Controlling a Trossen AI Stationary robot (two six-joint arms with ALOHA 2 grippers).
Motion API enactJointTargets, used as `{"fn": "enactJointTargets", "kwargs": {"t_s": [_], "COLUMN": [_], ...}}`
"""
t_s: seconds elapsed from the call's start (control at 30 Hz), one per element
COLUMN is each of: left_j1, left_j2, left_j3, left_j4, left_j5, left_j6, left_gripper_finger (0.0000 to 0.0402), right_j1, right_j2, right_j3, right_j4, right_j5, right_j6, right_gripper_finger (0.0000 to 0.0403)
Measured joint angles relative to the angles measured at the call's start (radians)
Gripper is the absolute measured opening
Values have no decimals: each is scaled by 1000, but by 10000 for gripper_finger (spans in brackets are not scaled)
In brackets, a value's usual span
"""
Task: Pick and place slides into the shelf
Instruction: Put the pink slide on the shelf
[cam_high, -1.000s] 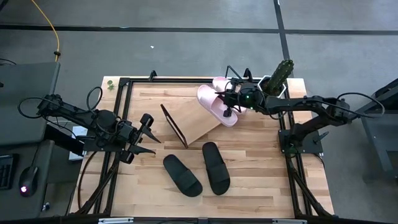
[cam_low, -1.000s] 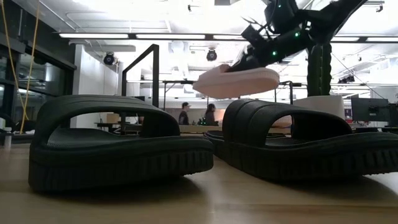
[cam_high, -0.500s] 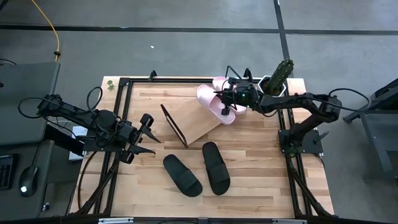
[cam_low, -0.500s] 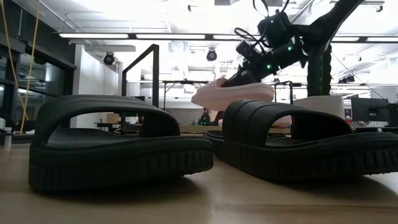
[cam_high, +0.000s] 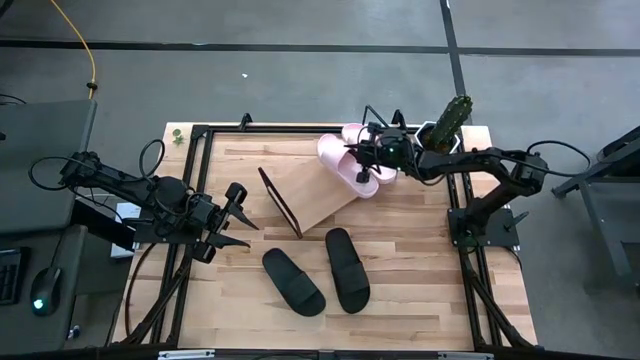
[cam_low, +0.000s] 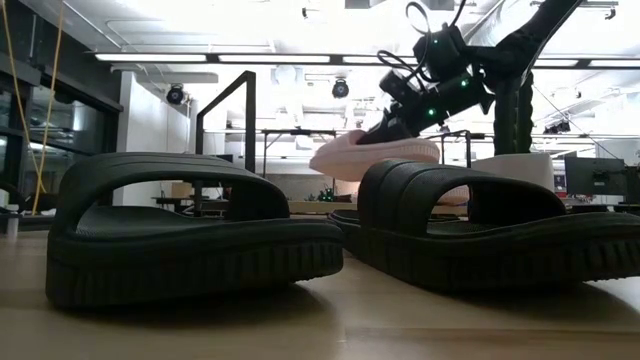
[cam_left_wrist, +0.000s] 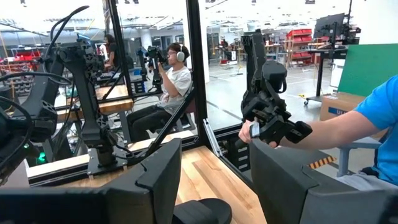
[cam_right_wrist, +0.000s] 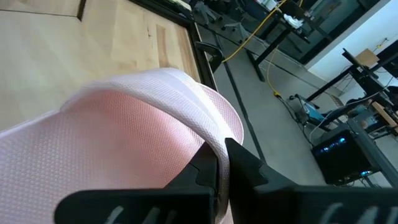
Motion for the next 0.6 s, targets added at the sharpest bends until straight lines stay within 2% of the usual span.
{"fn": "enactJointTargets", "kwargs": {"t_s": [0.6], "left_j1": [0], "left_j2": [0], "left_j3": [0], "left_j4": [0], "left_j5": [-9], "left_j6": [0], "left_gripper_finger": [175], "right_j1": [-24], "right_j2": [22], "right_j3": [0], "right_j4": [29], "right_j5": [-37], "right_j6": [8], "right_gripper_finger": [0]}}
